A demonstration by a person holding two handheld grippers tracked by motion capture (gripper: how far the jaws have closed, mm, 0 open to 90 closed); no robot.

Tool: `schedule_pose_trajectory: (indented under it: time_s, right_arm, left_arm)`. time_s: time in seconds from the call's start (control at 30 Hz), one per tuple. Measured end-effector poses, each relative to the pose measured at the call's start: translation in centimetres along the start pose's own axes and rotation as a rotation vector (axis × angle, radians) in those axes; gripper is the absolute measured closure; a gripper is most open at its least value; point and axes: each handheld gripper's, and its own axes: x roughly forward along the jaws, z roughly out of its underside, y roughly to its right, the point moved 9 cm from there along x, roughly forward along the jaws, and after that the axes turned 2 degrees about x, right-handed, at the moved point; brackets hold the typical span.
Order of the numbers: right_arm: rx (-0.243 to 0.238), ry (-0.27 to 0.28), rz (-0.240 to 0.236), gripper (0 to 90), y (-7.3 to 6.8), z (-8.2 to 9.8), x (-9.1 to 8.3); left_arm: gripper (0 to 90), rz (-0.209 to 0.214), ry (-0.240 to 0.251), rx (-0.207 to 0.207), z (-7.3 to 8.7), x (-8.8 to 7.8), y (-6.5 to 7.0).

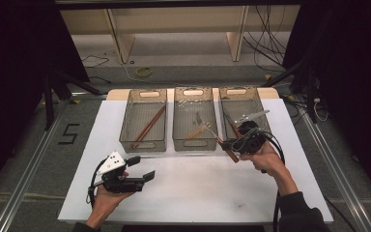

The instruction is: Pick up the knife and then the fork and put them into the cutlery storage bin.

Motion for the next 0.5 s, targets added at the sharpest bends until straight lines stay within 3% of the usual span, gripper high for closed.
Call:
schedule_pose_trajectory:
  time_s: [0.5]
  right_arm:
    - [0.070,0.036,0.038,81.8,2.2,-0.3,-1.0]
  left_arm:
    - [17.3,-0.002,-0.004,-0.004,0.1,0.1,-0.1]
